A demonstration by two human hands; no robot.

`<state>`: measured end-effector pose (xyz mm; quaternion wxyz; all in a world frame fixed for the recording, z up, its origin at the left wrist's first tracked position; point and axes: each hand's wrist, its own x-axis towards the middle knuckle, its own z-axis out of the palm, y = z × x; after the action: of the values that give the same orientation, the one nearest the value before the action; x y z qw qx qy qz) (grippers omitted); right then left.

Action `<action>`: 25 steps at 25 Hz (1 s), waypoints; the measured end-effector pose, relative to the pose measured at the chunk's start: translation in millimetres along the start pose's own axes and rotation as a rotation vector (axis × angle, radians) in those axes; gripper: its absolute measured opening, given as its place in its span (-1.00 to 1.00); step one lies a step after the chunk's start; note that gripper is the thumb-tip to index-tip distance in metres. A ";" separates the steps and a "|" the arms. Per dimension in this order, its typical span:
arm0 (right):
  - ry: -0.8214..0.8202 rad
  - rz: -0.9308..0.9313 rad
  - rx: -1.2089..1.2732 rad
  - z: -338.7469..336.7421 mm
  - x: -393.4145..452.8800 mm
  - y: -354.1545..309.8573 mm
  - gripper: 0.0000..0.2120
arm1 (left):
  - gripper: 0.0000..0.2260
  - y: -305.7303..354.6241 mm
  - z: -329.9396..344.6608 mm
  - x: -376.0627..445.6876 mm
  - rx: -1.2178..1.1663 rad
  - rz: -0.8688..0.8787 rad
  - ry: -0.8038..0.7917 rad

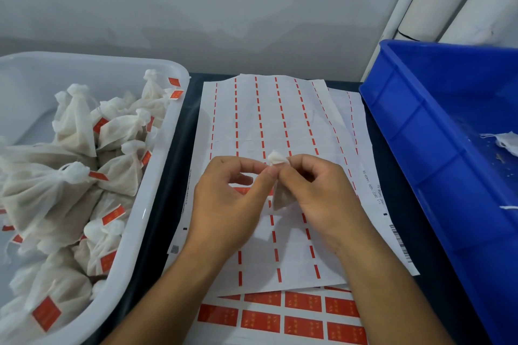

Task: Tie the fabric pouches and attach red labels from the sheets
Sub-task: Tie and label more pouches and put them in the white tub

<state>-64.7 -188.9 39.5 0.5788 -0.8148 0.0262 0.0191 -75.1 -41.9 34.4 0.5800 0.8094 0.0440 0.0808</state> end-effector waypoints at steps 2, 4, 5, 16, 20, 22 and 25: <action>-0.006 -0.013 -0.001 0.1 0.9 1.8 -0.79 | -0.93 -0.4 -0.7 2.1 -0.005 -0.013 0.008; -0.037 0.018 0.082 0.0 2.1 1.4 -0.78 | -0.92 -2.5 -2.0 4.5 -0.029 -0.031 0.016; -0.067 0.072 0.198 -0.4 2.5 0.2 -0.79 | -0.91 -4.2 -2.4 5.3 -0.036 -0.044 0.016; -0.115 0.114 0.350 -2.6 3.7 0.0 -0.81 | -0.90 -2.6 0.0 2.5 -0.189 0.013 -0.037; -0.131 0.063 0.286 -1.3 2.4 -2.1 -0.85 | -0.87 -1.1 -0.5 4.3 -0.247 -0.060 -0.023; -0.137 0.091 0.315 -0.2 2.5 -2.9 -0.84 | -0.87 -1.7 -1.1 4.8 -0.259 -0.088 -0.036; -0.151 0.136 0.338 0.4 3.1 -1.7 -0.82 | -0.89 -2.3 0.6 2.4 -0.226 -0.078 -0.045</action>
<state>-61.5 -188.0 40.8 0.7050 -0.6988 0.0404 0.1144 -72.5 -41.4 32.3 0.6712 0.7381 0.0533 0.0444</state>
